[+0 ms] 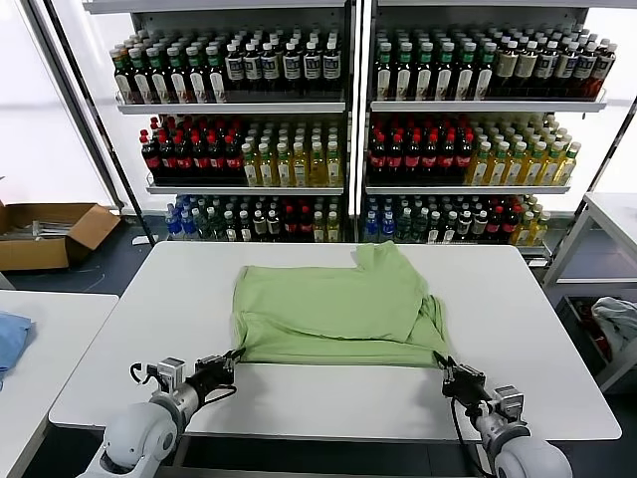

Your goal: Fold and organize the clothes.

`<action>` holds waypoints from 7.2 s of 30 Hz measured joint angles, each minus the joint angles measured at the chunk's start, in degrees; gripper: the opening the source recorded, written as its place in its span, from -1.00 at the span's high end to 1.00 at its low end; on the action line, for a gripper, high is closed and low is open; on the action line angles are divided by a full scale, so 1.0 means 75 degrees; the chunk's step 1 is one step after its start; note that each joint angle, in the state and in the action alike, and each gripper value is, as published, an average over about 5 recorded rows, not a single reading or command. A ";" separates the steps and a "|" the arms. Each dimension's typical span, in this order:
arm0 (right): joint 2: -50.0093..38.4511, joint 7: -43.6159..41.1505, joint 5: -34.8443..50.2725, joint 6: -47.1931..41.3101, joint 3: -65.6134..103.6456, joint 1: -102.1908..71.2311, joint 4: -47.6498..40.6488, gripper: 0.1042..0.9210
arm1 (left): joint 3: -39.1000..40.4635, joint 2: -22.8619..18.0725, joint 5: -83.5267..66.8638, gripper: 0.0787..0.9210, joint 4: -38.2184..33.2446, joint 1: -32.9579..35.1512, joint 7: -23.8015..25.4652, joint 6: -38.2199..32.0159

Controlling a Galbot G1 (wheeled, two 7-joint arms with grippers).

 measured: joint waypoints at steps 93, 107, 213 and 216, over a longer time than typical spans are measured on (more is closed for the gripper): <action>0.0728 -0.1656 0.0039 -0.0531 -0.2921 0.7433 -0.7215 0.18 | 0.2331 0.0698 -0.1003 -0.16 0.4495 -0.4594 0.0943 -0.0178; 0.0745 -0.1480 0.0478 -0.0754 -0.2820 0.7191 -0.6783 1.00 | 0.2468 0.0684 -0.1034 0.76 0.4620 -0.4678 0.1022 -0.0199; 0.0579 -0.1809 0.0996 0.1947 0.3147 -0.1965 0.1156 -0.76 | -0.0296 -0.0167 0.0101 0.89 -0.1105 0.1339 -0.1247 -0.0697; 0.0585 -0.1790 0.1006 0.1907 0.3070 -0.1884 0.1214 -0.76 | -0.0691 0.0068 -0.0136 0.96 -0.1045 0.1240 -0.1138 -0.0716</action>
